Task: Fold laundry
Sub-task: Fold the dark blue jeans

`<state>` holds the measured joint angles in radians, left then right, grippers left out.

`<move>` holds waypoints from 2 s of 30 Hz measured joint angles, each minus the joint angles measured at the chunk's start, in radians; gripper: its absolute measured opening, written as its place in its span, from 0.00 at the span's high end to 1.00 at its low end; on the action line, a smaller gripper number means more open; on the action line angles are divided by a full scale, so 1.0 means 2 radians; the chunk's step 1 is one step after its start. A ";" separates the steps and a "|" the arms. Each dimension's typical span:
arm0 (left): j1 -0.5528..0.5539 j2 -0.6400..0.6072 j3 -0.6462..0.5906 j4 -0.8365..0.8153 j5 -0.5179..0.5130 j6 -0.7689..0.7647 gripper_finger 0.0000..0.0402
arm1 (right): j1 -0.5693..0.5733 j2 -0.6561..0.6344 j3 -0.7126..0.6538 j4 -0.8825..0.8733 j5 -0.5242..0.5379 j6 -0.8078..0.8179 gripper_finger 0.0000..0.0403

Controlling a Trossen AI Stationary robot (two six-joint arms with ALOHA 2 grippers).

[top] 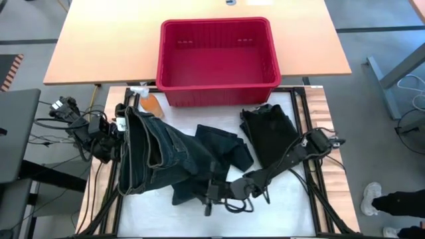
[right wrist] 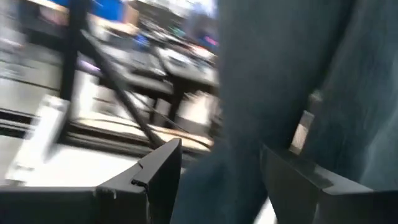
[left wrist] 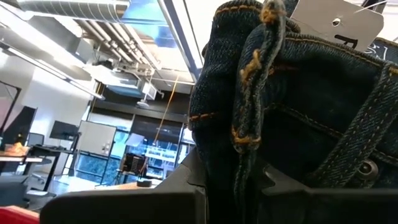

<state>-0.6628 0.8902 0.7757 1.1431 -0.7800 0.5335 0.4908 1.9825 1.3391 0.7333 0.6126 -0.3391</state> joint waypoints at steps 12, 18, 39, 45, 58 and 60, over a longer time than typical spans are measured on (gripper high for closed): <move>0.000 0.000 0.000 -0.005 0.004 0.000 0.96 | -0.028 0.018 0.010 -0.032 0.084 0.079 0.41; 0.000 0.000 0.000 -0.004 0.003 -0.002 0.96 | -0.058 0.018 0.010 -0.039 0.088 0.114 0.63; 0.000 -0.001 -0.001 -0.003 0.004 0.015 0.96 | -0.043 -0.197 0.010 -0.489 0.143 0.251 0.94; 0.003 -0.001 -0.001 -0.005 0.003 0.013 0.96 | -0.055 -0.163 0.010 -0.498 0.194 0.282 0.86; 0.003 -0.002 -0.001 -0.012 0.004 0.010 0.96 | -0.070 -0.139 0.010 -0.470 0.192 0.244 0.39; 0.003 -0.002 -0.001 -0.013 0.004 0.010 0.96 | -0.070 -0.139 0.010 -0.473 0.193 0.244 0.35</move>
<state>-0.6575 0.8860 0.7738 1.1172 -0.7719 0.5537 0.3510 1.7041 1.3586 -0.2121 0.9985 0.1486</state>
